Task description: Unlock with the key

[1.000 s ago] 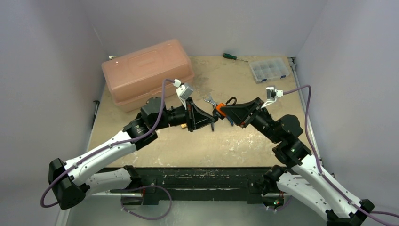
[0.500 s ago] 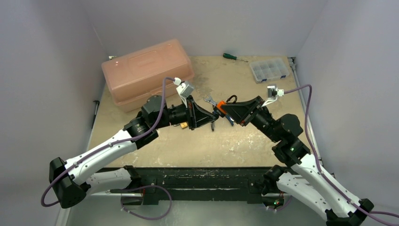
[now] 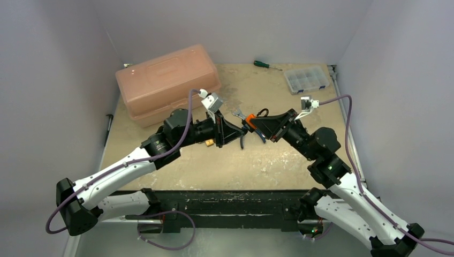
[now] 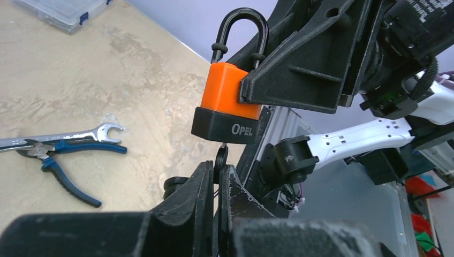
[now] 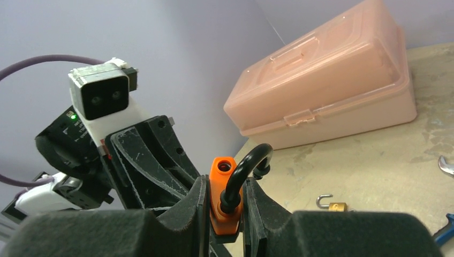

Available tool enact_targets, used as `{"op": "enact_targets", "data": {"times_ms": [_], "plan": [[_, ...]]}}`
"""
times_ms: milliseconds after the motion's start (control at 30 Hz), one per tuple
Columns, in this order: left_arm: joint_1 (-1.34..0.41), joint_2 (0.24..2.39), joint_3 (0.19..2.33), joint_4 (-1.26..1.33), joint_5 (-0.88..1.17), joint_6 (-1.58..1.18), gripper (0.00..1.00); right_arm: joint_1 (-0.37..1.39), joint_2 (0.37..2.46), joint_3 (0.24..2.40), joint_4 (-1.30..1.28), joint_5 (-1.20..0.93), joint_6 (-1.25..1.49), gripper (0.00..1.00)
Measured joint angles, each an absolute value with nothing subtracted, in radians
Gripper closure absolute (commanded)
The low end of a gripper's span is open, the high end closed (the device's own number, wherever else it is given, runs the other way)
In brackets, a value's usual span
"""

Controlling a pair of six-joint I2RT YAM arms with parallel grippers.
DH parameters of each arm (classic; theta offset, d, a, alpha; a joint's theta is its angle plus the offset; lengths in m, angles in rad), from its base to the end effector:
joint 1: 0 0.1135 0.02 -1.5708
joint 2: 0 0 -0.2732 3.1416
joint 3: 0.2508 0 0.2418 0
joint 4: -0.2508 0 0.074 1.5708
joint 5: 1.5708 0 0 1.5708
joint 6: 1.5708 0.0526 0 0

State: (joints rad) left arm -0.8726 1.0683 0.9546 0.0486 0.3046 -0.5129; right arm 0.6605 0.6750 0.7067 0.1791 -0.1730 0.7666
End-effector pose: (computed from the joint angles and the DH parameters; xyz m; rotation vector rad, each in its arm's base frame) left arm 0.1498 -0.2031 0.3779 0.5716 1.7093 -1.2782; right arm 0.1223 0.1065 0.3780 -0.0801 1.4891 1.2973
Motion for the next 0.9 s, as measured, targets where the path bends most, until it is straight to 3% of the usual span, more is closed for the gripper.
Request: {"op": "enact_targets", "data": {"times_ms": [433, 767, 800, 867, 900], "plan": [[-1.002, 1.124, 1.025, -0.063, 0.007, -0.341, 1.00, 0.660, 0.724, 0.767, 0.037, -0.083, 0.791, 1.00], [-1.053, 1.126, 1.025, -0.081, -0.149, -0.248, 0.98, 0.662, 0.822, 0.927, -0.227, -0.017, 0.926, 1.00], [-1.055, 1.126, 1.025, -0.084, -0.152, -0.242, 0.92, 0.662, 0.819, 0.927, -0.233, -0.016, 0.934, 1.00], [-1.058, 1.120, 1.023, -0.087, -0.154, -0.235, 0.69, 0.664, 0.813, 0.927, -0.244, -0.013, 0.943, 1.00], [-1.059, 1.114, 1.021, -0.088, -0.153, -0.225, 0.44, 0.667, 0.810, 0.927, -0.247, -0.013, 0.945, 1.00]]}}
